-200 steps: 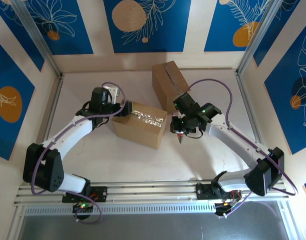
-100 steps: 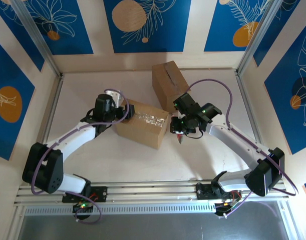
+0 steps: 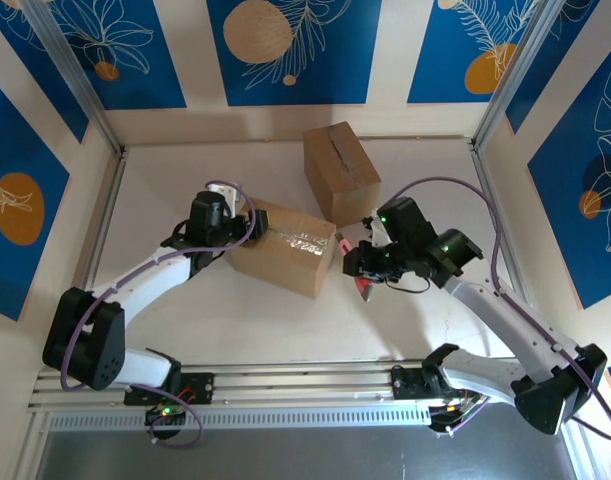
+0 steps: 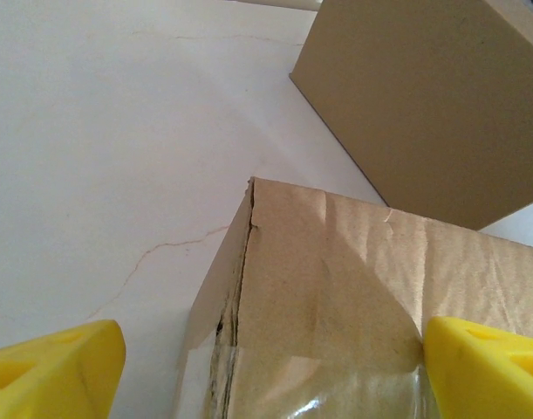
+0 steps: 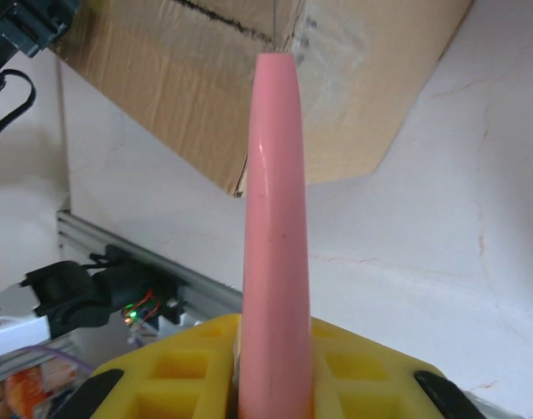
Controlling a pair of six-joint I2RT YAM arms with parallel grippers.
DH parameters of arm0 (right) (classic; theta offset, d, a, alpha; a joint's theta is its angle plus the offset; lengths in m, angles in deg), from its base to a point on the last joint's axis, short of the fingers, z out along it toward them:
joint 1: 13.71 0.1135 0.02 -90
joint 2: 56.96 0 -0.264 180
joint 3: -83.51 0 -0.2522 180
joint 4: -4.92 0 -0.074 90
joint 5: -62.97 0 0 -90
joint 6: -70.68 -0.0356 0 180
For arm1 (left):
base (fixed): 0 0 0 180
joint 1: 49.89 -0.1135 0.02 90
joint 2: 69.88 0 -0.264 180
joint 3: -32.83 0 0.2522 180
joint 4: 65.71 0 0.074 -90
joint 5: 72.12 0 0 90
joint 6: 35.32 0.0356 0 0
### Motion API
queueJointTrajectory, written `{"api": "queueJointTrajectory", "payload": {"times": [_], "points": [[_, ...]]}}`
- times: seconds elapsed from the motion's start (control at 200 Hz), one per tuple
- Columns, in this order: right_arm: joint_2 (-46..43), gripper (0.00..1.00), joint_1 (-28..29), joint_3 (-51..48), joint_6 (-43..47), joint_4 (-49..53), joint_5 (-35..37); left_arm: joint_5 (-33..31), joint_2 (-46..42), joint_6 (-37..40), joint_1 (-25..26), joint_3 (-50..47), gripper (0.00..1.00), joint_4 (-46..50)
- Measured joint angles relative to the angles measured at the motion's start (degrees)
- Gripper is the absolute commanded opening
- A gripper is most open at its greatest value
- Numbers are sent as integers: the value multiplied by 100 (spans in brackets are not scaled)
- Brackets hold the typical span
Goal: Unpack the express box
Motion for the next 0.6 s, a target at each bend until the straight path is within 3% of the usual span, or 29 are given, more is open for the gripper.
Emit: {"api": "queueJointTrajectory", "payload": {"times": [0.245, 0.6], "points": [[13, 0, -212, -306, -282, -291, -632, -46, 7, -118, 24, 28, 88, 85], [155, 0, -195, -306, -452, -444, -706, -87, 57, -127, 46, 61, 88, 90]]}}
